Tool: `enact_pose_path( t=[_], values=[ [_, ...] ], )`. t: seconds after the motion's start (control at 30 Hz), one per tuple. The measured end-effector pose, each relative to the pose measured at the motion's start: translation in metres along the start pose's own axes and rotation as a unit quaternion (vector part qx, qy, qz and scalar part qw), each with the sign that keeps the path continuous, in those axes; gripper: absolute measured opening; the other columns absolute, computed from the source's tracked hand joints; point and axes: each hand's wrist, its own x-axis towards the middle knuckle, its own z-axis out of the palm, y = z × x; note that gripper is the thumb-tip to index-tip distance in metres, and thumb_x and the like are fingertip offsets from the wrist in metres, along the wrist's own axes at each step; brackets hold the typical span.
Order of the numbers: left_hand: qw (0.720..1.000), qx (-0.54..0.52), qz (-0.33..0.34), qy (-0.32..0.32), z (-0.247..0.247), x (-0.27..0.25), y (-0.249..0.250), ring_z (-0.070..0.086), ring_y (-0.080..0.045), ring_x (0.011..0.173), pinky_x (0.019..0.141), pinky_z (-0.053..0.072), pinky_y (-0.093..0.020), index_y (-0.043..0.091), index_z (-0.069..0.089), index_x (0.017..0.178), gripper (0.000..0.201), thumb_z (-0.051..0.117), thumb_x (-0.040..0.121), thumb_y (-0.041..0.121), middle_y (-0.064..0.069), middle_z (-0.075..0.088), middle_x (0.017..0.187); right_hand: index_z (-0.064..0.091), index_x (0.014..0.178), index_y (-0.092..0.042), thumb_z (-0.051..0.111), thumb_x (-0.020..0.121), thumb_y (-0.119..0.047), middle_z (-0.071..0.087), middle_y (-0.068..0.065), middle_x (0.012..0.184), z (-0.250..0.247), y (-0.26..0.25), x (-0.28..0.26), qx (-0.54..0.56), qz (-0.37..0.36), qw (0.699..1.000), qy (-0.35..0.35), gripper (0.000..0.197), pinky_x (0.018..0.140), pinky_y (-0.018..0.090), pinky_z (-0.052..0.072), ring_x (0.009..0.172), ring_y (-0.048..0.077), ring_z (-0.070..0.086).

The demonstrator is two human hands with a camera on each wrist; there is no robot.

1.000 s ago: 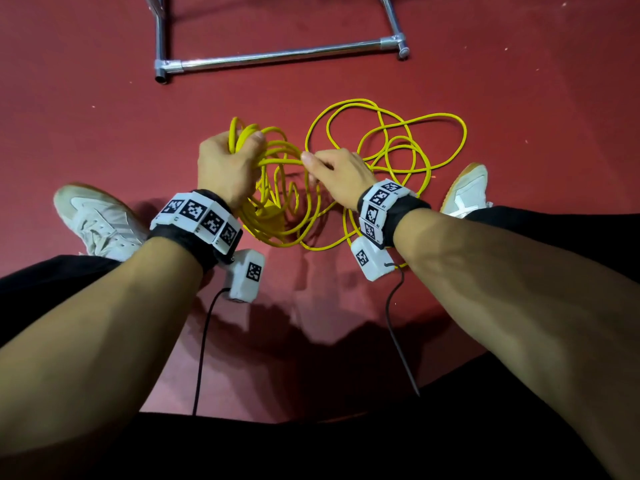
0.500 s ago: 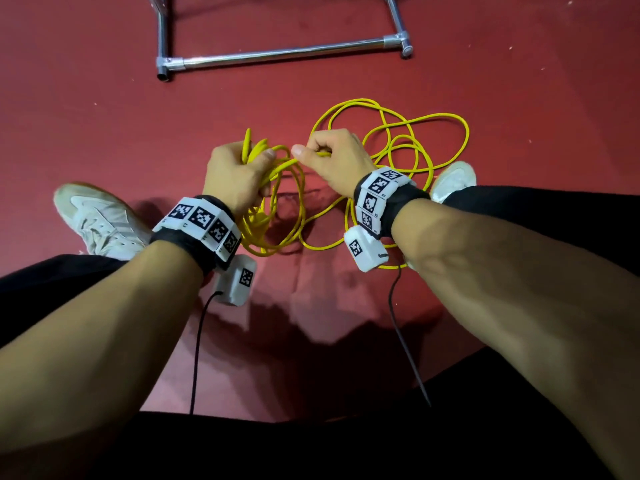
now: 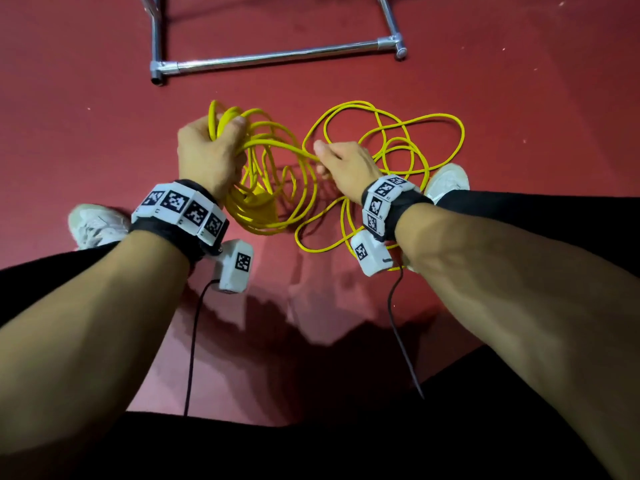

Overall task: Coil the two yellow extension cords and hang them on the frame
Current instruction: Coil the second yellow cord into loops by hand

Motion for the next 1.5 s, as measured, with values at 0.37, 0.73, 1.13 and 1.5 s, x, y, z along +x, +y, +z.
enact_pose_path(
  t=[0.37,0.73,1.13,1.5],
  values=[
    [0.989,0.121,-0.009,-0.09,-0.003,-0.01,0.003,0.046,-0.014,0.034,0.039,0.038,-0.02,0.012,0.058,0.069,0.029,0.056,0.095,0.024,-0.003,0.058,0.051,0.036,0.05,-0.018,0.063,0.089,-0.043,0.032,-0.006,0.046,-0.013,-0.025,0.015,0.068,-0.066,0.993,0.074,0.054,0.054,0.025,0.027,0.052,0.01,0.03],
    [0.998,0.037,-0.023,-0.048,0.011,0.006,0.016,0.041,-0.012,0.037,0.044,0.034,-0.023,0.01,0.06,0.075,0.029,0.062,0.093,0.033,-0.004,0.051,0.055,0.056,0.065,-0.004,0.053,0.095,-0.051,0.044,0.006,0.056,-0.009,-0.069,0.024,0.008,-0.096,0.994,0.041,0.056,0.06,0.032,0.036,0.058,0.016,0.037],
    [0.997,-0.033,-0.064,0.007,0.011,0.018,0.013,0.04,-0.01,0.033,0.037,0.03,-0.019,0.017,0.058,0.07,0.027,0.06,0.096,0.026,0.002,0.049,0.047,0.041,0.058,-0.012,0.042,0.096,-0.05,0.038,0.0,0.052,-0.003,-0.031,0.047,0.134,0.034,0.989,0.056,0.053,0.058,0.039,0.04,0.051,0.019,0.036],
    [0.996,-0.017,-0.073,-0.036,0.016,0.002,-0.013,0.035,-0.015,0.037,0.043,0.03,-0.023,0.021,0.056,0.056,0.038,0.065,0.089,0.038,0.007,0.044,0.043,0.049,0.064,-0.01,0.048,0.1,-0.047,0.042,0.0,0.057,0.018,-0.031,0.032,0.056,-0.027,0.998,0.029,0.051,0.061,0.037,0.033,0.061,0.02,0.037]
  ],
)
